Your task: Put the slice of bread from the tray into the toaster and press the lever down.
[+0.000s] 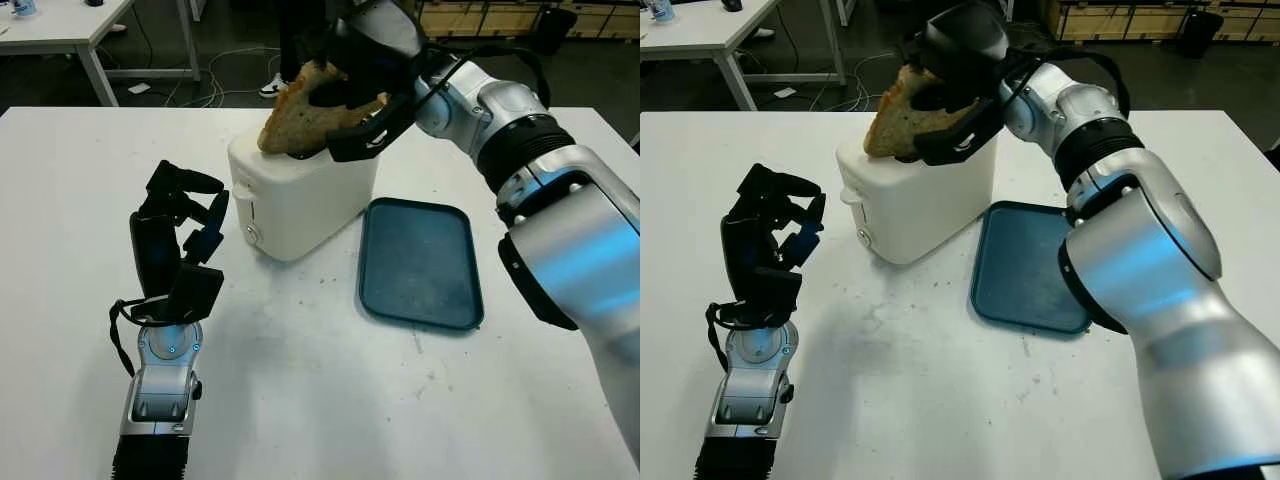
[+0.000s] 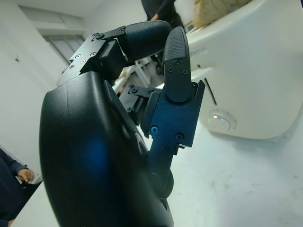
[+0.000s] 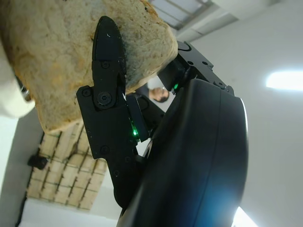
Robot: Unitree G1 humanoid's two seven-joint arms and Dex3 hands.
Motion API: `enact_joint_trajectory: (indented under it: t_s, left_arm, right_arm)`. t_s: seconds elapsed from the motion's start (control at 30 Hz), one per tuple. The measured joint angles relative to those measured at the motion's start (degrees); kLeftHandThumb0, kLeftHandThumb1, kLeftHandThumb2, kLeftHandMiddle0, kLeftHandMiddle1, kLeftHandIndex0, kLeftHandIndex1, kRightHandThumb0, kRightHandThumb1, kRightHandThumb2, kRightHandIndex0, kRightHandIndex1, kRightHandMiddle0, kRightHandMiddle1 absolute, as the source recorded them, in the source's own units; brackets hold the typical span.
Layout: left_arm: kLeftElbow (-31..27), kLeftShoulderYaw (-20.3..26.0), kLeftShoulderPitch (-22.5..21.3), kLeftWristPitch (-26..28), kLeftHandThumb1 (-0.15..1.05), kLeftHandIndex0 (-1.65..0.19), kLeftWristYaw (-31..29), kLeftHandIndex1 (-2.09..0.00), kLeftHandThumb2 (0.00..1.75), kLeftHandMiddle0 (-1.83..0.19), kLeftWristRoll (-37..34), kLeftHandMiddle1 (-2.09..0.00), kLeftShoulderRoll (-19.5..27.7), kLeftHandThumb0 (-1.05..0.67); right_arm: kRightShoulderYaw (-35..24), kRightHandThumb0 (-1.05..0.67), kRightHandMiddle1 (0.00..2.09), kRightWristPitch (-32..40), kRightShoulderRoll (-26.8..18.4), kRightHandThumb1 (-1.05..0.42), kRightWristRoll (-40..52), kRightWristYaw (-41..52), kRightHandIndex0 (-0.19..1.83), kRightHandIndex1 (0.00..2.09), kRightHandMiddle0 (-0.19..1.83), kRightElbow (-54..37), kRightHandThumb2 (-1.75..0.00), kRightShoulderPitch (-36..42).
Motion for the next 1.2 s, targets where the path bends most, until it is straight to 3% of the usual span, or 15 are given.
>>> enact_joint_trajectory:
  t_s: [0.37,0.73,1.2]
  left_arm:
    - [0.0,0.0,0.0,0.0,0.92,-0.53,-0.04,-1.54,0.28,-0.69,-0.04,-1.75,0.0,-0.42]
    - [-0.01,-0.01,0.0,0.01,0.92,-0.53,-0.03,-1.53,0.28,-0.67,-0.01,-1.75,0.0,-0.43]
    - [0.0,-0.08,0.0,0.0,0.92,-0.53,0.07,-1.53,0.27,-0.68,0.01,-1.75,-0.14,-0.43]
  right_arm:
    - [2.05,-0.54,1.75,1.59,-2.85,-0.92,-2.44,-1.39,1.07,1.75,0.83,0.31,-0.47,-0.09]
    - [4.47,-0.53,1.75,1.83,-2.91,-0.92,-5.13,-2.32,1.06,1.75,0.82,0.31,-0.47,-0.23]
    - [9.12,-0.56,1.75,1.12,1.34,-0.92,-8.15,-4.58,1.14,1.75,0.85,0.34,-0.42,-0.22]
